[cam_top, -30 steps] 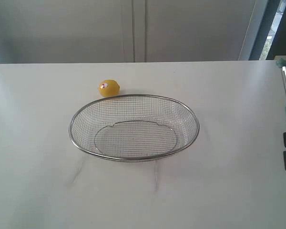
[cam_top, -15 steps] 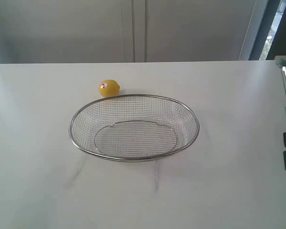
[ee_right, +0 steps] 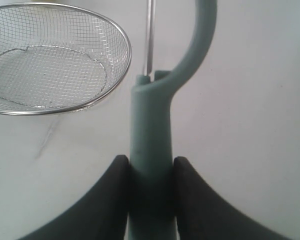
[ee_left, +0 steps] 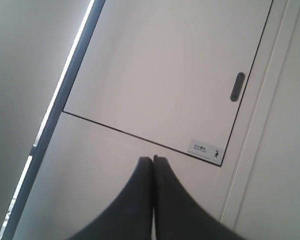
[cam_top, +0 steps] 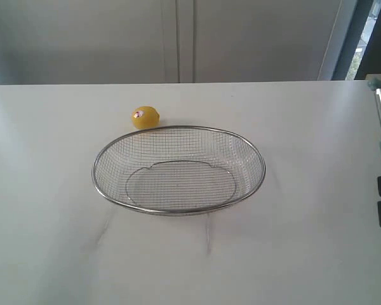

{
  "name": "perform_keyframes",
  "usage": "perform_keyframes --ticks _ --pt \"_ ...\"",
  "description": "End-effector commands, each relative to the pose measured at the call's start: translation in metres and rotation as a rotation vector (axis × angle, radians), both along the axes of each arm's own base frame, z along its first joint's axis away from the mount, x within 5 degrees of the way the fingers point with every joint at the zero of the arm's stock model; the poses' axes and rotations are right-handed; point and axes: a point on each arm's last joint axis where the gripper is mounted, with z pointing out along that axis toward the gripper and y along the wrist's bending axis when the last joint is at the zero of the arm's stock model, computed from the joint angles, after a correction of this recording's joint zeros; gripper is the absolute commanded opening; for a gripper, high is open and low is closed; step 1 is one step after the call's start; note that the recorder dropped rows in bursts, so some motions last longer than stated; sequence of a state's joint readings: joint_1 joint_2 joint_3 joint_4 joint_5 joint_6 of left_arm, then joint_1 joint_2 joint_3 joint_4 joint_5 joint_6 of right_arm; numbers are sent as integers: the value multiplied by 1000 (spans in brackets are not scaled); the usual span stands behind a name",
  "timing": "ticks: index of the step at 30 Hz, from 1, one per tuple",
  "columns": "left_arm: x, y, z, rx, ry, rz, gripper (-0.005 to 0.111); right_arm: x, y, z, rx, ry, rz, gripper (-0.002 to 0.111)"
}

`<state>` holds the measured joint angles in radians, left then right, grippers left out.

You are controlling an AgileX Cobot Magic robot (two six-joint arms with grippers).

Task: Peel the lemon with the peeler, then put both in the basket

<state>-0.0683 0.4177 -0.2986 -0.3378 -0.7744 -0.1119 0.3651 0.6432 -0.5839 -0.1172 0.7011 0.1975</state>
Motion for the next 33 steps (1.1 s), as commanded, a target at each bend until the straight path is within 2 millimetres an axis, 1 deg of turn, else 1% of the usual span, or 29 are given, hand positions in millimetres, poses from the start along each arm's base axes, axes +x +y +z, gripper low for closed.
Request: perform_keyframes --ticks 1,5,7,10,13,24,29,33 --pt "21 -1 5 -10 53 1 0 0 -2 0 -16 -15 0 0" --pt "45 -7 6 -3 130 -51 0 0 -2 0 -16 -15 0 0" --pt "59 -14 6 78 175 -87 0 0 -2 0 -16 -15 0 0" --pt "85 -25 9 245 220 -133 0 0 -2 0 -16 -15 0 0" --pt "110 -34 9 334 263 -185 0 0 -2 0 -16 -15 0 0" --pt "193 -41 9 395 486 -218 0 0 -2 0 -16 -15 0 0" --pt "230 -40 7 438 671 -211 0 0 -2 0 -16 -15 0 0" --pt "260 -40 -1 473 874 -189 0 0 -2 0 -16 -15 0 0"
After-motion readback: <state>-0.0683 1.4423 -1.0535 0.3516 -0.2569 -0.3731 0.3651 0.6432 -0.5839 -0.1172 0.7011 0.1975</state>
